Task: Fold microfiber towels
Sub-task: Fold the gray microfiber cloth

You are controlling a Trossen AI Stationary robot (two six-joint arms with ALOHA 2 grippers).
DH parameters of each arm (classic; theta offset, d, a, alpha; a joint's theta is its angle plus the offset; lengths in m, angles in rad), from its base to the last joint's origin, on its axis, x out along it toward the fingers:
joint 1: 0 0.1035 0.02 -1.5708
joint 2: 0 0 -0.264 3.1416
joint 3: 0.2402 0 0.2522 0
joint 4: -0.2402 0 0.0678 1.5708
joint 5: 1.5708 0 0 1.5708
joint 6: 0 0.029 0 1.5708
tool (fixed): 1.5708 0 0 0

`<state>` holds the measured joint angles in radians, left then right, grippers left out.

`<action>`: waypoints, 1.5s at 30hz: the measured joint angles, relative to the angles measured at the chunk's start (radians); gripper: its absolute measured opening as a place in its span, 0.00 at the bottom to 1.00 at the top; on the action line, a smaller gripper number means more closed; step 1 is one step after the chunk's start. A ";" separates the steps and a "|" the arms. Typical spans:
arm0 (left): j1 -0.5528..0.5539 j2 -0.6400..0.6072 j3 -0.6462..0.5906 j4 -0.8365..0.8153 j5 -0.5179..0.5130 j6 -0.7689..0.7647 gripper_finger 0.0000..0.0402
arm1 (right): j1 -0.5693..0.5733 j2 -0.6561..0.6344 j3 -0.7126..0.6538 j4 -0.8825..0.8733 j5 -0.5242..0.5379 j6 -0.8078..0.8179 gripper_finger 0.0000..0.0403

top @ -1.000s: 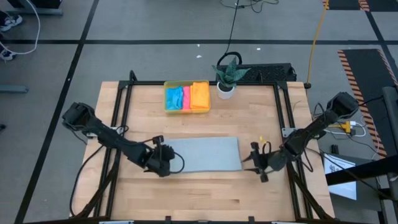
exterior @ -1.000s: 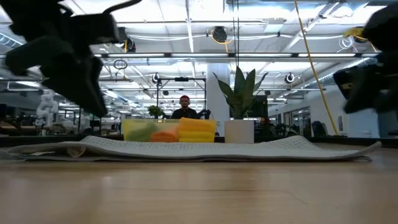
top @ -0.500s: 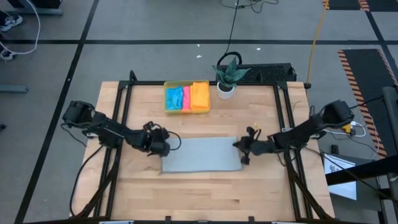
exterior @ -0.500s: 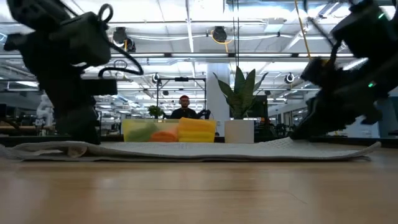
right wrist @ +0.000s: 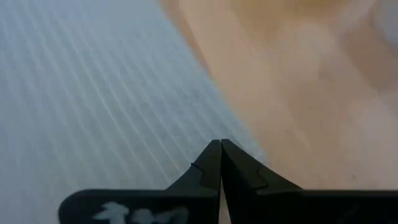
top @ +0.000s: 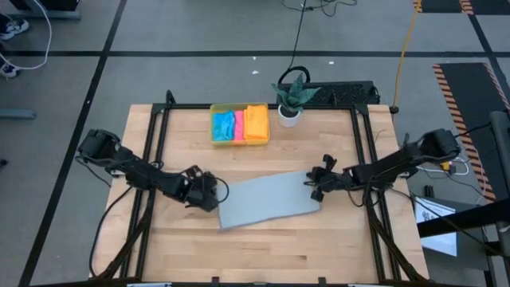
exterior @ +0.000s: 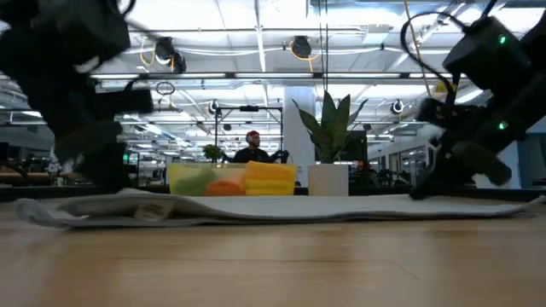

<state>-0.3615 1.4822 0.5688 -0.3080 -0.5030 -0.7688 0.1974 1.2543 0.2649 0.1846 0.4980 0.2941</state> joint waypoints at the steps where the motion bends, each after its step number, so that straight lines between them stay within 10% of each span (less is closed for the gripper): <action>1: -0.008 -0.004 0.022 0.001 0.001 0.009 0.33 | 0.000 -0.031 0.000 0.009 -0.002 -0.001 0.00; 16: -0.005 0.020 0.010 0.196 0.113 0.229 0.33 | 0.102 0.046 0.002 0.191 -0.399 0.067 0.00; 31: -0.165 0.050 -0.056 0.565 0.139 0.099 0.33 | -0.163 -0.007 0.001 0.123 -0.034 -0.290 0.00; 39: -0.167 0.090 -0.010 0.632 -0.005 0.397 0.33 | -0.099 -0.059 0.003 0.259 -0.313 -0.123 0.00; 45: -0.082 0.188 -0.011 0.633 0.088 0.360 0.33 | -0.024 0.076 0.003 0.245 -0.212 0.080 0.00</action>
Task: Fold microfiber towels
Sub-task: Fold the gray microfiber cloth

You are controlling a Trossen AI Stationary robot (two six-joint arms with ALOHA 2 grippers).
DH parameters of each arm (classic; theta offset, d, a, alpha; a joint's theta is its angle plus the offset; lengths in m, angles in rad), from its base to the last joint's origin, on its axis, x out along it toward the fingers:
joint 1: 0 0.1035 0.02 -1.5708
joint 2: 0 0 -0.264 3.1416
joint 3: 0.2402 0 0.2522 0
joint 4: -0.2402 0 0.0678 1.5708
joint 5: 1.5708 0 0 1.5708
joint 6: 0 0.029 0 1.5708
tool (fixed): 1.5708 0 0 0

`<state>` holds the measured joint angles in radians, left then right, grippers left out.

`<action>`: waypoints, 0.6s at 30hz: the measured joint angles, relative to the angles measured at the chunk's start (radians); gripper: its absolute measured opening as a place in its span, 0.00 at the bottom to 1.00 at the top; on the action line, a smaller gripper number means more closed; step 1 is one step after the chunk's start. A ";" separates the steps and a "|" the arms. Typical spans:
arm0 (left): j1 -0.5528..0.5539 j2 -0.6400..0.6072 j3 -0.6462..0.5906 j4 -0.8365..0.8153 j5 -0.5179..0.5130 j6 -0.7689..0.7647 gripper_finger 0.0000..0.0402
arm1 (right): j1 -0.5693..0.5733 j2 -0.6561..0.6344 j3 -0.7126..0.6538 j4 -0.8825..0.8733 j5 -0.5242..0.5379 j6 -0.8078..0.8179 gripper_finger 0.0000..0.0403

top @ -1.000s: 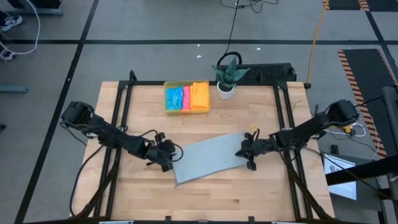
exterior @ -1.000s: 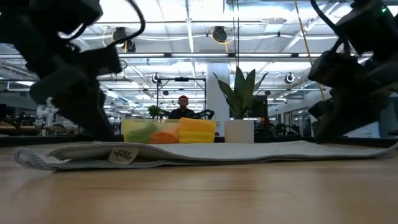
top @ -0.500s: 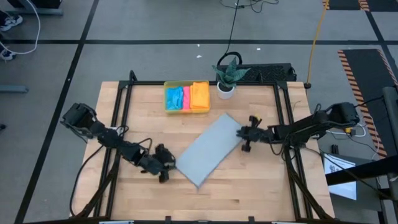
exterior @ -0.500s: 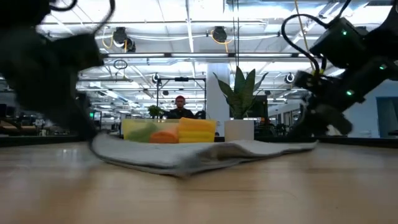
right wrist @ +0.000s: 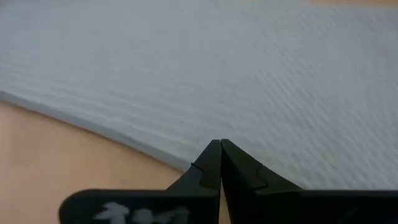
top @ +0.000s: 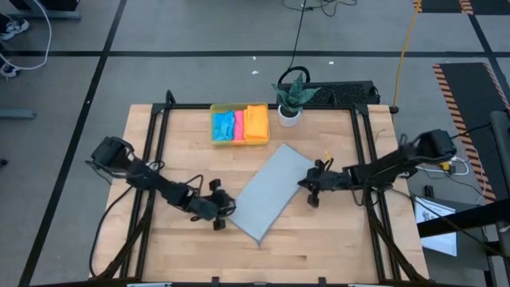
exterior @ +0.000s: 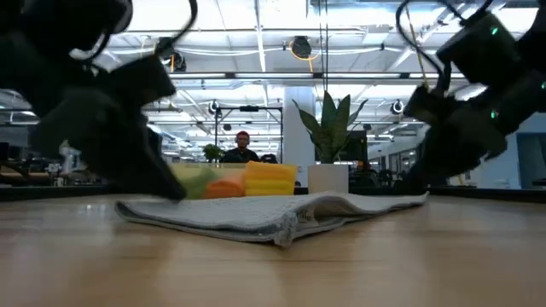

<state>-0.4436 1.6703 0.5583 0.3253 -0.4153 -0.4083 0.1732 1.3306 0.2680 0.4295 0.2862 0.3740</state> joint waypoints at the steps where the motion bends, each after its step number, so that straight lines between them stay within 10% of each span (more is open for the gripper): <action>1: 0.006 0.018 0.000 -0.002 0.035 -0.016 0.33 | -0.008 0.022 -0.001 -0.008 0.013 0.007 0.00; 13: -0.111 0.110 0.094 0.271 0.076 0.088 0.33 | -0.250 -0.048 -0.002 -0.105 0.173 -0.208 0.00; 18: -0.139 0.112 0.210 0.166 0.001 0.339 0.33 | -0.164 -0.149 0.000 -0.082 0.034 -0.233 0.00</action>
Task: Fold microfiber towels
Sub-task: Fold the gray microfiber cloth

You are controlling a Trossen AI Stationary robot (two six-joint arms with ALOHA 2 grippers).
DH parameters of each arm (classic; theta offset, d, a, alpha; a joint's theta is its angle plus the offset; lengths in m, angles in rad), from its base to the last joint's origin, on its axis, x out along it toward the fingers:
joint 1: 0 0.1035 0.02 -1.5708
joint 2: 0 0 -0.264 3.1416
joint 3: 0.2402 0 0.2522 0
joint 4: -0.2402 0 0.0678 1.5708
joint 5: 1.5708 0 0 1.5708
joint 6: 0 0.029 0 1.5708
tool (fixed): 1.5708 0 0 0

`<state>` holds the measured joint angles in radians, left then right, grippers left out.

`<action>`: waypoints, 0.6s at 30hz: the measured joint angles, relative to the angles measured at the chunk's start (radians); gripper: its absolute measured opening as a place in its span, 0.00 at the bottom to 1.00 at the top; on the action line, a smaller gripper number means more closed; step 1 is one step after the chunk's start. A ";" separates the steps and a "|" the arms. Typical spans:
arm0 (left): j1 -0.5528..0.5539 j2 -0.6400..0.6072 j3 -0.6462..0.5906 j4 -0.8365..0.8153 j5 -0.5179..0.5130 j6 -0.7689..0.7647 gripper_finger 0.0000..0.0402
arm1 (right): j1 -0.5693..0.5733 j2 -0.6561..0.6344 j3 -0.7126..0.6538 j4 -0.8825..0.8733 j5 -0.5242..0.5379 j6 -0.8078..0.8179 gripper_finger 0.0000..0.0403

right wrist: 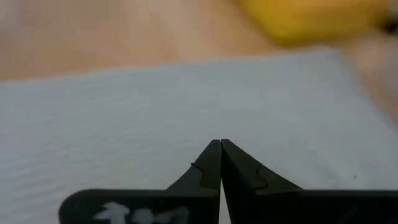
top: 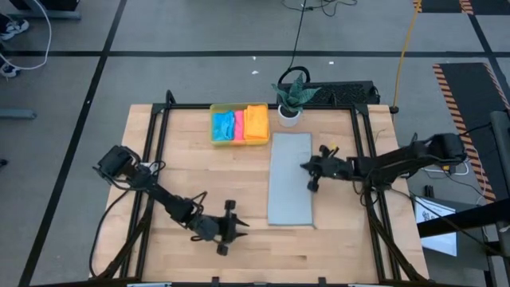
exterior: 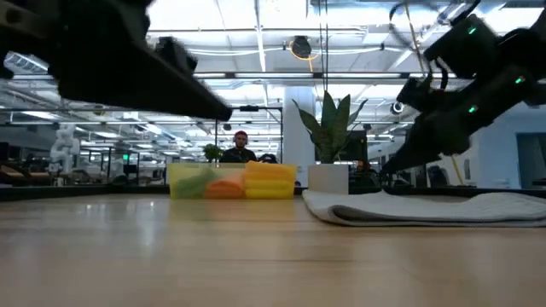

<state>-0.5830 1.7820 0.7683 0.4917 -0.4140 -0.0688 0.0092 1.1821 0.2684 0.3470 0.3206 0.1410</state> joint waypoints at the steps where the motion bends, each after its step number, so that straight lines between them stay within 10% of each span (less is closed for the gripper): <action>1: 0.000 -0.001 0.017 -0.021 -0.008 0.055 0.33 | 0.035 -0.008 0.001 0.013 -0.034 0.000 0.00; 18: 0.205 0.279 0.344 -0.271 0.159 0.493 0.46 | 0.566 -0.004 0.001 0.279 -0.039 -0.004 0.00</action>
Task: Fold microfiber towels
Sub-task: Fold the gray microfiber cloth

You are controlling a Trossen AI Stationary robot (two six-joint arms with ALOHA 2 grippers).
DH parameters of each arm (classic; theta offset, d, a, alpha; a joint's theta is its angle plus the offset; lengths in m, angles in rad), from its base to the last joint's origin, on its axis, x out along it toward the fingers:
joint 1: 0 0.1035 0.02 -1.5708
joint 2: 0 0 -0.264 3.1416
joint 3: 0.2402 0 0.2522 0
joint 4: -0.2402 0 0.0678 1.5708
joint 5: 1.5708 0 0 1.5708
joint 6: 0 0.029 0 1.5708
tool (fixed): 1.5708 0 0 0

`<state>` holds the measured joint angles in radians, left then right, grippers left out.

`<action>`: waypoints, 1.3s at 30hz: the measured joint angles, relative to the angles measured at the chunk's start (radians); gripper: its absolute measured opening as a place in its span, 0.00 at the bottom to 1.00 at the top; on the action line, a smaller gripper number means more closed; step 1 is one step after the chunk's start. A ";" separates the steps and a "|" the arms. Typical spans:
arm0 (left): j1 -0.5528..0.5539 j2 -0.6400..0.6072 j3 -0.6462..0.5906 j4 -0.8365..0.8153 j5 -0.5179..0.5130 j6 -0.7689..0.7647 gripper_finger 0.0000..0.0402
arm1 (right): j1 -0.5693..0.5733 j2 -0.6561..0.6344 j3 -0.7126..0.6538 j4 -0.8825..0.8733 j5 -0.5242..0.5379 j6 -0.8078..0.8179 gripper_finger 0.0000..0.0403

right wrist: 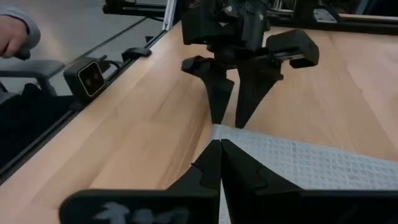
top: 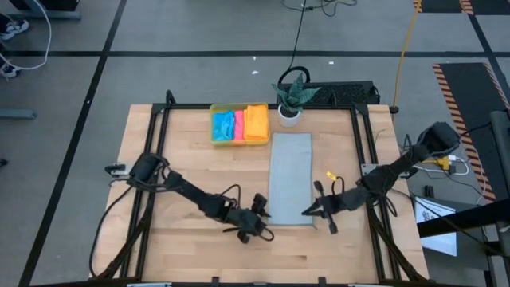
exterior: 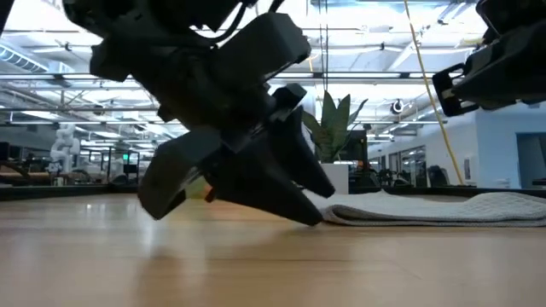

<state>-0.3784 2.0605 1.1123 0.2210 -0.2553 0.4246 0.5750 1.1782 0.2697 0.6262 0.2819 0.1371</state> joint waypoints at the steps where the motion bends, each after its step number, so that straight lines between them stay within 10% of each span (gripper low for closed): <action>1: 0.006 0.000 0.008 -0.017 0.001 0.004 0.47 | 0.008 0.000 0.000 0.001 0.009 0.000 0.00; 17: 0.025 0.065 0.010 0.106 0.081 0.060 0.26 | 0.050 0.006 0.000 -0.046 0.001 0.032 0.00; 25: 0.001 0.070 0.006 0.138 0.067 -0.037 0.03 | 0.131 0.006 -0.001 -0.168 0.005 -0.005 0.18; 39: -0.048 0.072 0.004 0.222 -0.101 -0.088 0.04 | 0.250 0.213 0.139 -0.377 0.142 -0.147 0.35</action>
<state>-0.4261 2.1326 1.1168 0.4435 -0.3561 0.3363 0.8250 1.3909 0.4091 0.2496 0.4235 -0.0099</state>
